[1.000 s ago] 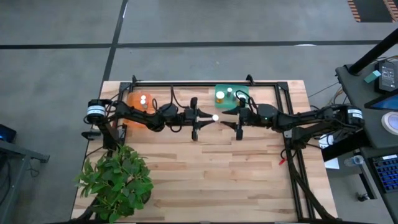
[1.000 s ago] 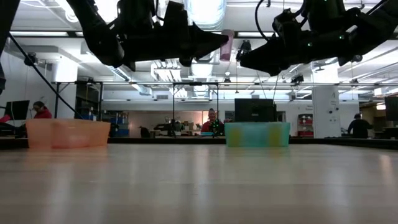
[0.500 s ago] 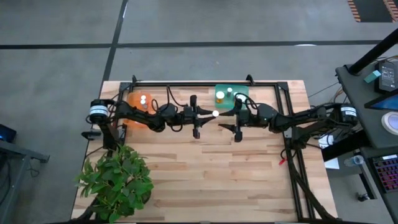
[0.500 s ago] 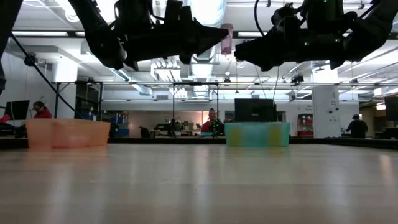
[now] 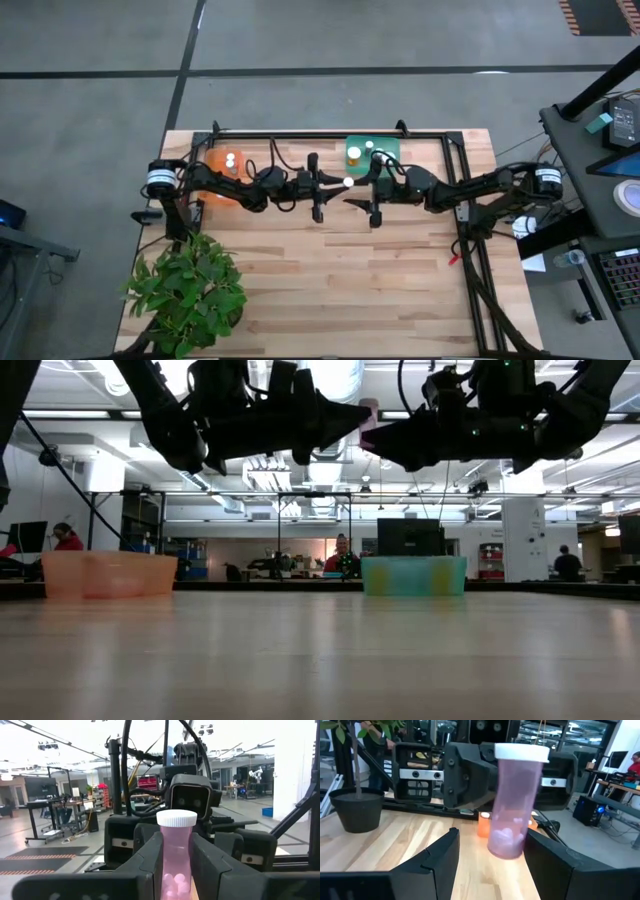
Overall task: Pick and place medicine bottles into bin by pill shape (circle, oval)
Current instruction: Adjust the pink tablet bottle in the orange bin
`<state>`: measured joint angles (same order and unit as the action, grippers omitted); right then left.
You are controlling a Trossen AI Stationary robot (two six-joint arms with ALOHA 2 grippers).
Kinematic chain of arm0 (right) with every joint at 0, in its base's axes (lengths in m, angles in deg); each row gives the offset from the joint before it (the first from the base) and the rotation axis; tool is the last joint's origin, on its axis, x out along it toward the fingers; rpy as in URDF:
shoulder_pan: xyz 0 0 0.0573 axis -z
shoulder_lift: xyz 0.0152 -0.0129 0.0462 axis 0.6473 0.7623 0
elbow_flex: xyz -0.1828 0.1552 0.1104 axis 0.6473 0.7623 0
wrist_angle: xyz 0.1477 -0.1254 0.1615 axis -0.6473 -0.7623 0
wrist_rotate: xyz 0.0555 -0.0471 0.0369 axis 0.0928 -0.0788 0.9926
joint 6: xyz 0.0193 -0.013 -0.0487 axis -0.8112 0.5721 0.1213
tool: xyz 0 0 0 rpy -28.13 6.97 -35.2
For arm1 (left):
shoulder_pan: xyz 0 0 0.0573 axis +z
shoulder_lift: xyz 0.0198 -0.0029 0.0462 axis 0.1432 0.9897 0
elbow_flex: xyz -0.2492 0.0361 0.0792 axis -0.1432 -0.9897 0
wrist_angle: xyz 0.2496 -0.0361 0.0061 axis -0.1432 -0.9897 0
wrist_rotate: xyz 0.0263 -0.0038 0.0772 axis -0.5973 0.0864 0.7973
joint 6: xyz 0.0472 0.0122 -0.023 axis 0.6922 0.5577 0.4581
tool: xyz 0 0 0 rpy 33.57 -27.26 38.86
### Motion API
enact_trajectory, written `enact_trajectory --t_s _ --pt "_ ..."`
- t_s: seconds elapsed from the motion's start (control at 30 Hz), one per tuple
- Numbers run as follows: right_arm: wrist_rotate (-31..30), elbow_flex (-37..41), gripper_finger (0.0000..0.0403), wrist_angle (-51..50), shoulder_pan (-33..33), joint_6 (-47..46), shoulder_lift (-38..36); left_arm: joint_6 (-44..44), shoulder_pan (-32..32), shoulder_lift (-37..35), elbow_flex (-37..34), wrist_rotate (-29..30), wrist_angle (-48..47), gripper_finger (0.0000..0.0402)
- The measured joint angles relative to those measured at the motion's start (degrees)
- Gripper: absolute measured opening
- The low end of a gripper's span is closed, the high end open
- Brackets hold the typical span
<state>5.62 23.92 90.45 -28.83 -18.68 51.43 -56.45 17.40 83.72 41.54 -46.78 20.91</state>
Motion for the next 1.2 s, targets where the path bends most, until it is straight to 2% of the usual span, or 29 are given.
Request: enact_trajectory --t_s 0.5,0.6,0.93,1.07,1.2 --pt "-0.3 -0.6 0.0202 0.4 0.0 2.4 0.7 0.0 0.0 0.0 -0.2 0.0 -0.4 0.0059" --pt "-0.3 -0.6 0.0186 0.3 0.0 3.0 0.7 0.0 0.0 0.0 -0.2 -0.1 -0.5 0.0059" --pt "-0.4 -0.6 0.0087 0.4 0.0 1.9 0.5 0.2 0.0 0.0 -0.3 -0.3 -0.6 0.0059" --pt "-0.4 -0.6 0.0077 0.3 0.0 1.3 0.5 0.2 0.0 0.0 -0.3 -0.3 -0.7 0.0059" --pt "-0.4 -0.6 0.0089 -0.2 0.0 0.8 0.5 0.1 0.0 0.0 -0.6 -0.3 -1.0 0.0060"
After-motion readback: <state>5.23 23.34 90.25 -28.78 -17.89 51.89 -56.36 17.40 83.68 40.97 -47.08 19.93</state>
